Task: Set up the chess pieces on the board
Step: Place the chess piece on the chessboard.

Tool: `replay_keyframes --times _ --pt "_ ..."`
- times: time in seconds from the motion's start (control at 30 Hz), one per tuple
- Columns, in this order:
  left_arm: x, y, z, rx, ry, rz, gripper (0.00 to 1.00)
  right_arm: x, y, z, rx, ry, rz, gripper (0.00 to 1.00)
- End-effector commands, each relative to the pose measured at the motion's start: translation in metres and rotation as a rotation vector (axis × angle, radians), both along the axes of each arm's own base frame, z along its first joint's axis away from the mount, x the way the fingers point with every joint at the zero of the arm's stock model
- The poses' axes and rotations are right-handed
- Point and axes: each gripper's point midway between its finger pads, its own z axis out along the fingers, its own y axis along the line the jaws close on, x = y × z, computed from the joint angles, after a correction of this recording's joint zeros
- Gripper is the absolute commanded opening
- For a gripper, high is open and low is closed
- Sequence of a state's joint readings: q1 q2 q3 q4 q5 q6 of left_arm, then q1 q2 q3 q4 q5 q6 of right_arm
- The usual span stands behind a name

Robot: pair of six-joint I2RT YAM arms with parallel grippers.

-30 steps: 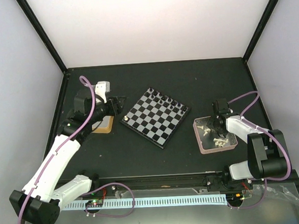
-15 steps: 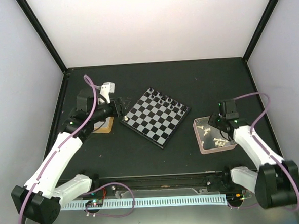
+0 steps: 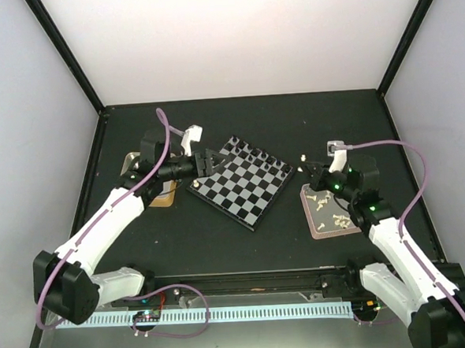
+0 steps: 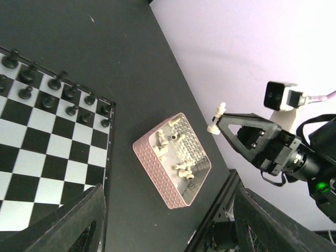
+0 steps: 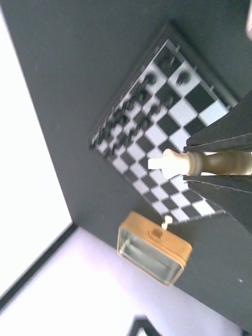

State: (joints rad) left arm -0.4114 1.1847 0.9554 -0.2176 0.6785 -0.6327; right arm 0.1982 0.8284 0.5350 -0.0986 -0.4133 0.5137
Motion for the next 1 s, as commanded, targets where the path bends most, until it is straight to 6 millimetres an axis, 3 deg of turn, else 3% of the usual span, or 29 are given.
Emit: replay_keyframes --times 0.0,0.1,0.23,0.43,0.6,0.77,0.97 --pt "-0.001 -0.012 0.013 -0.053 -0.015 -0.042 0.68 -0.006 0.041 0.046 0.049 -0.233 0.192 0.08" --pt "0.003 -0.008 0.001 -0.035 0.005 -0.001 0.68 0.002 0.058 0.035 -0.036 -0.244 0.191 0.09" --pt "0.005 0.000 -0.010 0.009 0.028 0.049 0.67 0.014 0.081 -0.005 -0.173 -0.192 0.153 0.09" --pt "0.008 0.018 -0.018 0.085 0.011 0.144 0.68 0.003 0.133 -0.066 -0.320 -0.151 0.219 0.09" --pt "0.010 0.029 -0.016 0.124 -0.021 0.187 0.68 -0.005 0.170 -0.100 -0.422 -0.133 0.281 0.09" --pt "0.013 0.033 -0.014 0.135 -0.035 0.202 0.68 -0.004 0.181 -0.124 -0.485 -0.116 0.313 0.11" --pt "0.014 0.035 -0.018 0.152 -0.034 0.207 0.68 -0.008 0.182 -0.135 -0.518 -0.097 0.354 0.17"
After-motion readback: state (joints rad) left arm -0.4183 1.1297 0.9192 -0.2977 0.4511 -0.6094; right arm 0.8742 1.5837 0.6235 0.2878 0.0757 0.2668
